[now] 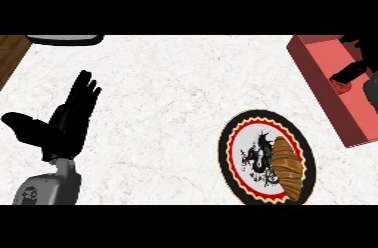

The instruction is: Pick the bell pepper from the plate and place it in the cardboard box

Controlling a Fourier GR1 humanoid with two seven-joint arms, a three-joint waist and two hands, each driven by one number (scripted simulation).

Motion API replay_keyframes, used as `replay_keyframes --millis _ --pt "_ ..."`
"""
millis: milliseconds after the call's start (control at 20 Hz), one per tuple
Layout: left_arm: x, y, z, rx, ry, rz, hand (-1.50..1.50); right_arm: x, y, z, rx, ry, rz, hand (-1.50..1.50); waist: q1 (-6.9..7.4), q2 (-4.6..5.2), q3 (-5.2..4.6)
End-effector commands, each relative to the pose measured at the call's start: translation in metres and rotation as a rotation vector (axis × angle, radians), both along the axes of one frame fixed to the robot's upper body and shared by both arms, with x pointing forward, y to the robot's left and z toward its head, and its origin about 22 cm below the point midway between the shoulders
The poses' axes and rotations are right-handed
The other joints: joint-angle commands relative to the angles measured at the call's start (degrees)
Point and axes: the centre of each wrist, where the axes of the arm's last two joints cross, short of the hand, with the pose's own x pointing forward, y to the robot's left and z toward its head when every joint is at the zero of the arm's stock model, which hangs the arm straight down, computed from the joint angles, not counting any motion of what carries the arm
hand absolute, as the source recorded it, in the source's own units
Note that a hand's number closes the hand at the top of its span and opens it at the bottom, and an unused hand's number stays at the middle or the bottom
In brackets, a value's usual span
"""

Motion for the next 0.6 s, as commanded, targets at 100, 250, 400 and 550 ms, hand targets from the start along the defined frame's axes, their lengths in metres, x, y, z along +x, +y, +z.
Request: replay_keyframes --millis 100,250,400,550 --pt "-0.009 0.002 -0.005 0.002 0.003 -0.01 0.0 -0.001 -0.009 0.018 0.068 -0.388 0.066 -1.5 0.19 -0.19 0.13" --pt "-0.012 0.017 -0.013 0.008 0.004 0.017 0.0 0.0 -0.002 0.013 0.212 -0.535 0.08 -1.5 -0.57 -0.5 0.06" --pt "0.0 0.004 -0.003 -0.004 -0.004 0.001 0.0 0.006 -0.015 0.053 0.383 -0.582 0.084 -1.5 -0.67 -0.32 0.02" --pt "-0.008 0.005 -0.007 -0.018 -0.01 0.016 0.0 0.004 -0.012 0.037 0.605 -0.642 0.054 -1.5 -1.53 -0.79 0.01"
